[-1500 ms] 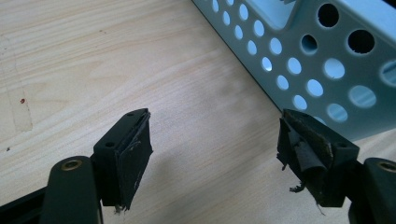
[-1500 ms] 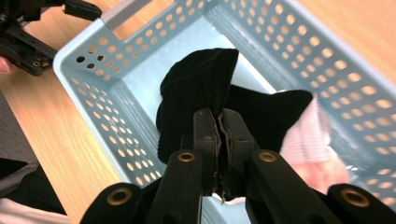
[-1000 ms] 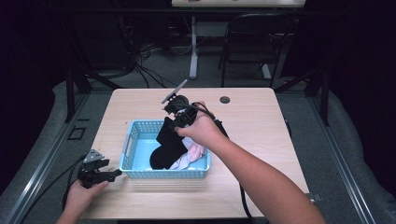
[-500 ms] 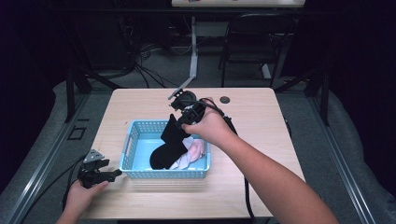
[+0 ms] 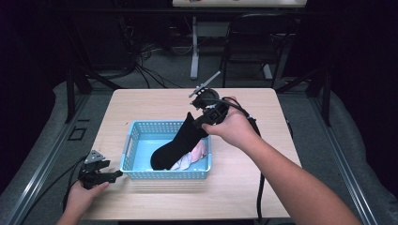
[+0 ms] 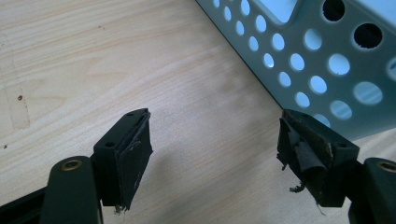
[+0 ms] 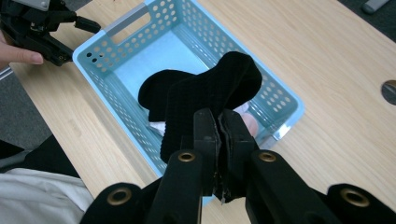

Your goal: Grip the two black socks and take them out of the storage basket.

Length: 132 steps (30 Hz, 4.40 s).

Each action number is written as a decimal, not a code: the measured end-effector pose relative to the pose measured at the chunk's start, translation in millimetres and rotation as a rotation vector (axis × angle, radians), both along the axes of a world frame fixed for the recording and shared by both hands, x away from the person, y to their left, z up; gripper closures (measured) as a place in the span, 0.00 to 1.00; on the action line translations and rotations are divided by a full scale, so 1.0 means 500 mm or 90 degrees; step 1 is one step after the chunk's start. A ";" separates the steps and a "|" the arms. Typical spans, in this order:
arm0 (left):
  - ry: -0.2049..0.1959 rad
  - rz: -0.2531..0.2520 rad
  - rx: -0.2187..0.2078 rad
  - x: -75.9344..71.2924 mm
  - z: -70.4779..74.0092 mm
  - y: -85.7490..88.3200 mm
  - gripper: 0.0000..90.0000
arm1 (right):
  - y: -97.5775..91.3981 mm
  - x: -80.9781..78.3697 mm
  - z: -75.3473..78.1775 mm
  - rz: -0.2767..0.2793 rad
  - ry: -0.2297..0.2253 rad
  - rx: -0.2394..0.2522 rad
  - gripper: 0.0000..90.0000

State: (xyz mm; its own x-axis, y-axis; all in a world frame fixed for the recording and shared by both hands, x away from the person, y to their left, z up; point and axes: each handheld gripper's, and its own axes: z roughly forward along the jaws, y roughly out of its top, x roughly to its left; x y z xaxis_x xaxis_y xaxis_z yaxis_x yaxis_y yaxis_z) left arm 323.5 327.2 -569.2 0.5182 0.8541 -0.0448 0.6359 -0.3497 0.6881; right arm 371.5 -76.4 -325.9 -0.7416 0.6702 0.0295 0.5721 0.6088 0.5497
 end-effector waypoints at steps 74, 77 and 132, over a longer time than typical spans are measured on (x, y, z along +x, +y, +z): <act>0.002 0.011 0.003 0.001 -0.008 -0.003 0.29 | -0.265 0.037 -0.304 -0.230 0.116 -0.010 0.95; 0.002 0.011 0.003 0.001 -0.008 -0.003 0.29 | -0.271 0.038 -0.307 -0.237 0.118 -0.003 0.94; -0.004 0.004 -0.001 0.001 -0.002 -0.002 0.29 | 0.086 0.111 -0.288 -0.043 0.068 -0.028 0.70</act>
